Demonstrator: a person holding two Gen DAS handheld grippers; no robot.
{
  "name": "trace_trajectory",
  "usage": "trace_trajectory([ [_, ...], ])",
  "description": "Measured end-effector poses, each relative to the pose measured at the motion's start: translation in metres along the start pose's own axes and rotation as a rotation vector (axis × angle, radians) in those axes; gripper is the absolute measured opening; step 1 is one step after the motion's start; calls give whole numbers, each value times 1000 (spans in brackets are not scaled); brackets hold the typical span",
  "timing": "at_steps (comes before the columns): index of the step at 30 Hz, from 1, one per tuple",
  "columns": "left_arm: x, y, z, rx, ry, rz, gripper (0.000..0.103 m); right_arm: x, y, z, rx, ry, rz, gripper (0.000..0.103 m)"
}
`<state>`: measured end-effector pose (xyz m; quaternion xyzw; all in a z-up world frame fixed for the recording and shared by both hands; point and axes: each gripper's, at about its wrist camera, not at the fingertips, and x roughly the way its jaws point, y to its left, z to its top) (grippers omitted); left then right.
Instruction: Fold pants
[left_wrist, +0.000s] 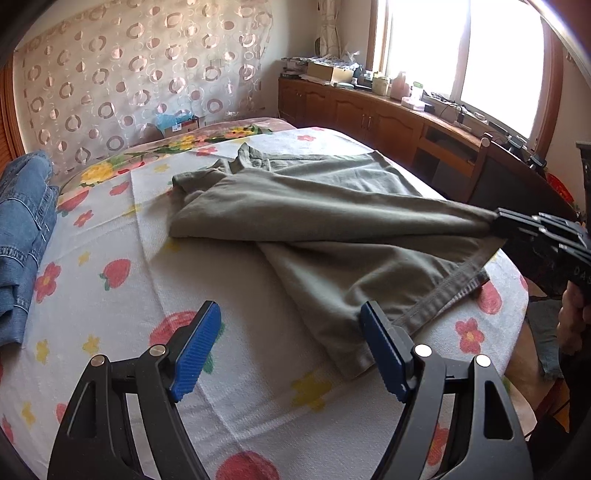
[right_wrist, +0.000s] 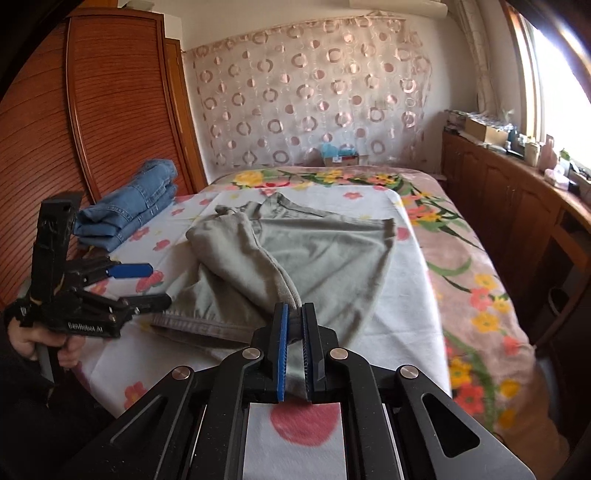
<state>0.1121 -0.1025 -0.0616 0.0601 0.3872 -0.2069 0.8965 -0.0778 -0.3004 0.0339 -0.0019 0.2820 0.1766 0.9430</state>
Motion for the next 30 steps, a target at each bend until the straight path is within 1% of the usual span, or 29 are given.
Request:
trace_trajectory([
  [3, 0, 1, 0, -1, 0, 2, 79, 8, -1, -13, 10, 32, -25, 7],
  [8, 0, 4, 1, -9, 0, 9, 79, 23, -2, -24, 38, 87, -26, 7],
  [13, -5, 10, 3, -26, -17, 21, 79, 23, -3, -20, 46, 99, -21, 7],
  [14, -7, 12, 3, -29, -23, 25, 79, 22, -3, -19, 48, 98, -21, 11],
  [16, -9, 14, 5, -29, -30, 28, 79, 19, -4, -16, 50, 88, -10, 12],
  [17, -10, 15, 7, -27, -34, 31, 79, 19, -4, -14, 46, 83, -4, 15],
  [18, -10, 17, 9, -25, -37, 36, 79, 18, -4, -10, 38, 80, -4, 23],
  [20, -11, 20, 15, -25, -43, 39, 79, 20, -3, -2, 23, 67, -9, 29],
  [26, -7, 35, 32, -23, -51, 47, 79, 49, 3, 32, -14, 52, 30, 30],
  [30, 0, 44, 45, -21, -52, 48, 79, 78, 11, 57, -49, 65, 58, 30],
])
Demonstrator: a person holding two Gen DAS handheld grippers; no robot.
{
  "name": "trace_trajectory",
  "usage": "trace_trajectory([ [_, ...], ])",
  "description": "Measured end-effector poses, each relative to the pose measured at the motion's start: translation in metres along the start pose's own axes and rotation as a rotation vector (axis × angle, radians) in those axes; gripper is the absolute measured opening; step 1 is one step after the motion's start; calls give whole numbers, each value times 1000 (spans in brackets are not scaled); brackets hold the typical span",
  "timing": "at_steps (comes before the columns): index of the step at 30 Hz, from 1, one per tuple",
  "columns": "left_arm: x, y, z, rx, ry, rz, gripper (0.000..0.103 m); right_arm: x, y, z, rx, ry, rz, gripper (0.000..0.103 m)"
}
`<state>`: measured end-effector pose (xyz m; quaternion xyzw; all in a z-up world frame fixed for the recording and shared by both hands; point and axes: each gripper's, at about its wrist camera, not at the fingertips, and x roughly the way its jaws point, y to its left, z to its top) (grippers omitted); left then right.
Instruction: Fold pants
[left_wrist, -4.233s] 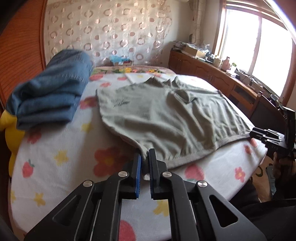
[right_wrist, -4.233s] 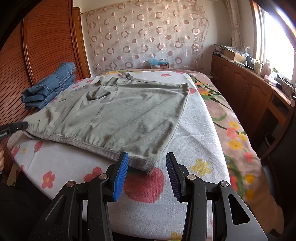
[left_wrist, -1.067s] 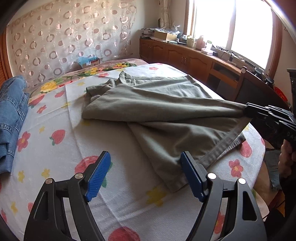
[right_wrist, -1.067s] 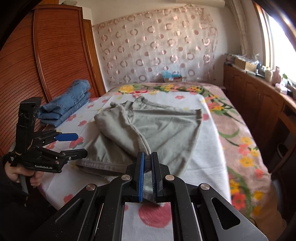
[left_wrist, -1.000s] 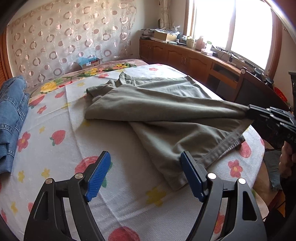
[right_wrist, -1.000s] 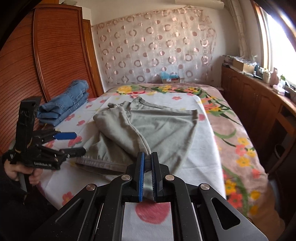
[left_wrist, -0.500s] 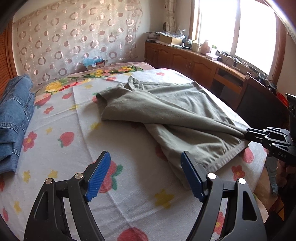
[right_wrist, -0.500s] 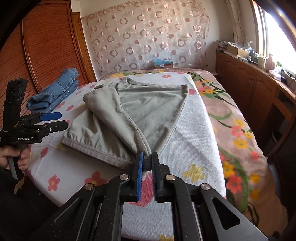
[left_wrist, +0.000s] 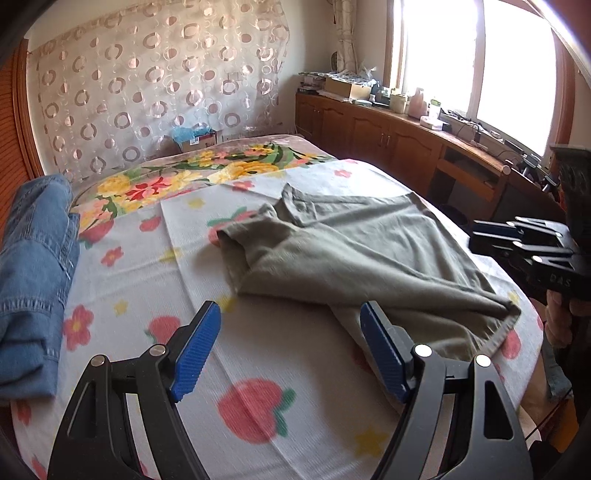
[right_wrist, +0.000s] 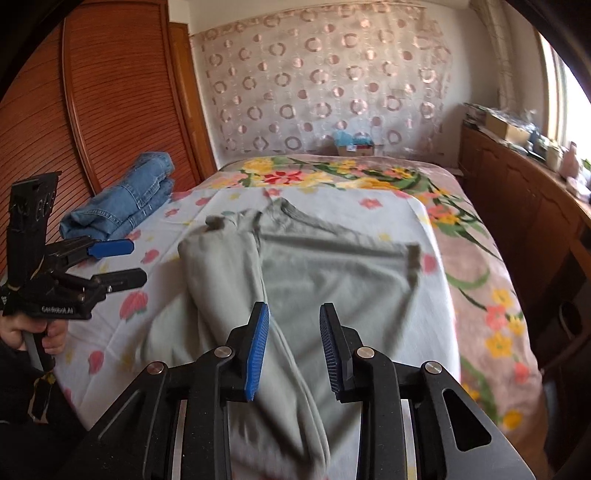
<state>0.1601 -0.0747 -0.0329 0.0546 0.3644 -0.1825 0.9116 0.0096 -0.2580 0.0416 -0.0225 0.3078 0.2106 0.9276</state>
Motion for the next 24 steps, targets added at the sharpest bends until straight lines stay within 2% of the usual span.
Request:
trace_trajectory([
  [10, 34, 31, 26, 0, 6, 17, 79, 73, 7, 55, -62, 71, 57, 30],
  [19, 51, 55, 20, -60, 27, -3, 79, 136, 16, 68, -91, 187, 104, 29],
  [24, 52, 58, 18, -74, 24, -19, 79, 156, 25, 71, -110, 226, 126, 29],
])
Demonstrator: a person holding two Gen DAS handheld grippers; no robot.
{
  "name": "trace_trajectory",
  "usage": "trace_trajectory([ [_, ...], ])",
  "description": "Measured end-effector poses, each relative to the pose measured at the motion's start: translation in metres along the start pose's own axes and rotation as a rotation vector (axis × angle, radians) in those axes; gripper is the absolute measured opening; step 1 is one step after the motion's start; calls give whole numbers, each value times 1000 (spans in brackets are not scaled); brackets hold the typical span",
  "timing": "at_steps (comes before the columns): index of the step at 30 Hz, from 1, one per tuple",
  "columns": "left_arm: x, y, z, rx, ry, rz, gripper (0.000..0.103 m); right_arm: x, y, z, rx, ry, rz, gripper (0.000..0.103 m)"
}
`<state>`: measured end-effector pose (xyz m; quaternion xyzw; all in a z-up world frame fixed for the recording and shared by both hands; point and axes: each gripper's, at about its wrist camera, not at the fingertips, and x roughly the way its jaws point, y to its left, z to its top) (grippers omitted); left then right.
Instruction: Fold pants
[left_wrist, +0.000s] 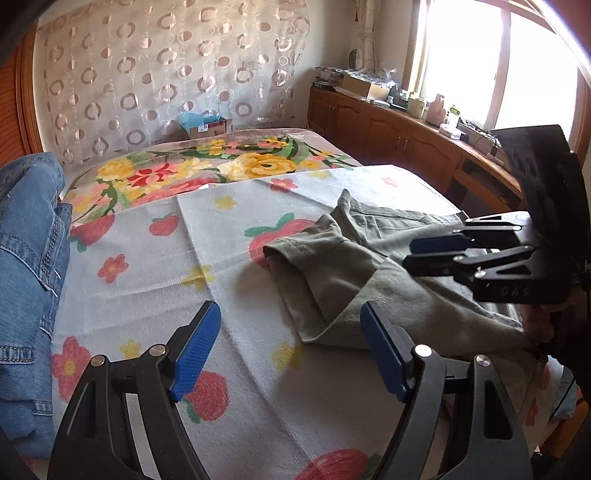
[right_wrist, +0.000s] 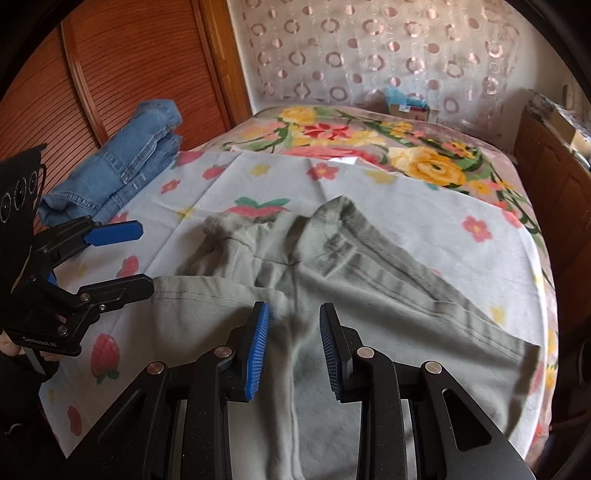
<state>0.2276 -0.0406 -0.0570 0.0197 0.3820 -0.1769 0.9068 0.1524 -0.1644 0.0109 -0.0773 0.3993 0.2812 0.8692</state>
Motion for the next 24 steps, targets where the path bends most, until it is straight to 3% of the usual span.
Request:
trace_trajectory([
  [8, 3, -1, -2, 10, 8, -12, 79, 9, 0, 6, -18, 21, 8, 29],
  [12, 3, -2, -3, 16, 9, -12, 79, 10, 3, 4, -31, 24, 41, 8],
  [14, 3, -2, -3, 15, 9, -11, 79, 7, 5, 2, -42, 20, 52, 5],
  [20, -2, -5, -2, 24, -3, -10, 79, -31, -6, 0, -15, -99, 17, 4],
  [24, -6, -9, -2, 38, -10, -10, 79, -60, -26, -3, 10, -171, -60, 4],
])
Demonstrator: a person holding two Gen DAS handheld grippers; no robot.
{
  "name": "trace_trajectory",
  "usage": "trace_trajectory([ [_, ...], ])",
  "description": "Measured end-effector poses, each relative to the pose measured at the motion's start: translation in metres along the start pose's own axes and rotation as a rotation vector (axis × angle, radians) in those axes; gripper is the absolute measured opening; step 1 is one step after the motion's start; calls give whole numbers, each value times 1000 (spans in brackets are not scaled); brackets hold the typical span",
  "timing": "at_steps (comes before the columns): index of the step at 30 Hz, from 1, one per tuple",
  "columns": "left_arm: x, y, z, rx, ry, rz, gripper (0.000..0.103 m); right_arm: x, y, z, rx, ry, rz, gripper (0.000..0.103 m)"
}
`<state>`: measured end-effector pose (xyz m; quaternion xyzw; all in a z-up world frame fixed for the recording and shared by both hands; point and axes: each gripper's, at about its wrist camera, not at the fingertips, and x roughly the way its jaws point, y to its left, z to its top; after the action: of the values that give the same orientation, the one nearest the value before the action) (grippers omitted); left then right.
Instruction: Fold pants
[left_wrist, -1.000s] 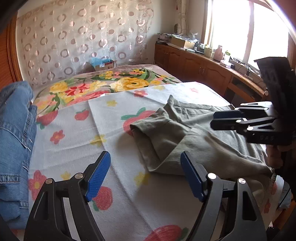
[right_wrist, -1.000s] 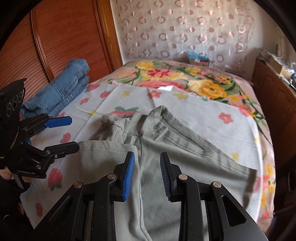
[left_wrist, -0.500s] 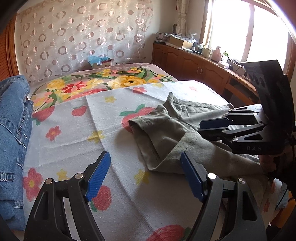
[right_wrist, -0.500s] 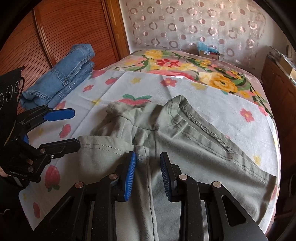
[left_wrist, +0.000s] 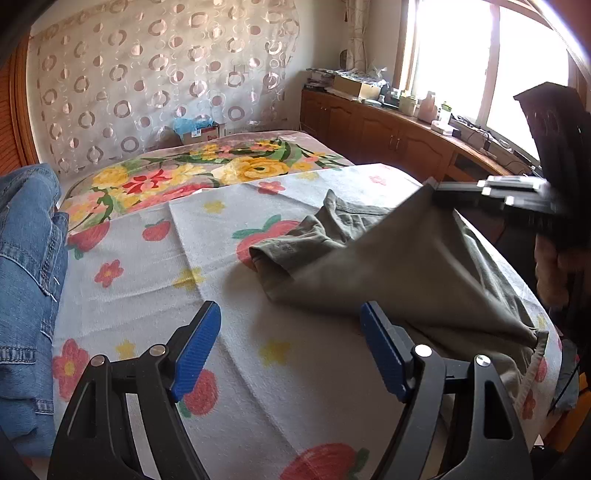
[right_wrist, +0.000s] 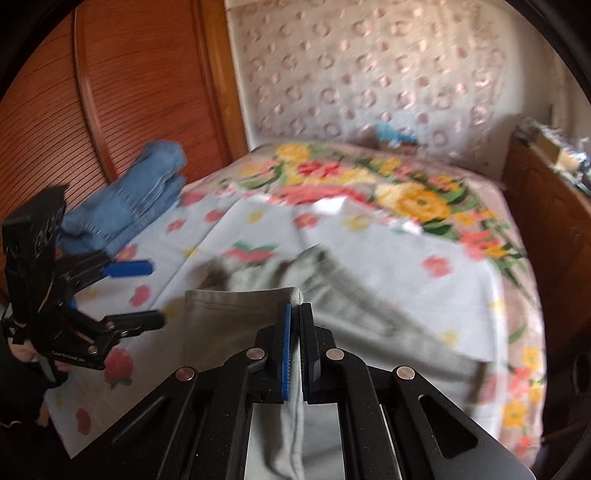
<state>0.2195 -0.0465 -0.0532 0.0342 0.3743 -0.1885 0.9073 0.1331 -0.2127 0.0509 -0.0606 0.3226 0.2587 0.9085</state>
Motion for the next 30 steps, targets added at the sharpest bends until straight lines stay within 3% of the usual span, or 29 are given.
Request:
trace_trajectory([
  [7, -1, -5, 2, 17, 3, 7, 79, -31, -46, -9, 46, -32, -161, 4],
  [15, -2, -10, 2, 31, 11, 12, 79, -36, -82, -36, 133, 31, -321, 4],
  [22, -3, -21, 2, 53, 21, 5, 79, -20, -81, -43, 165, 82, -309, 8],
  [26, -6, -30, 0, 62, 23, -4, 79, -40, -82, -39, 172, 48, -284, 23],
  [30, -10, -43, -6, 79, 26, -16, 79, -55, -79, -52, 176, 35, -260, 24],
])
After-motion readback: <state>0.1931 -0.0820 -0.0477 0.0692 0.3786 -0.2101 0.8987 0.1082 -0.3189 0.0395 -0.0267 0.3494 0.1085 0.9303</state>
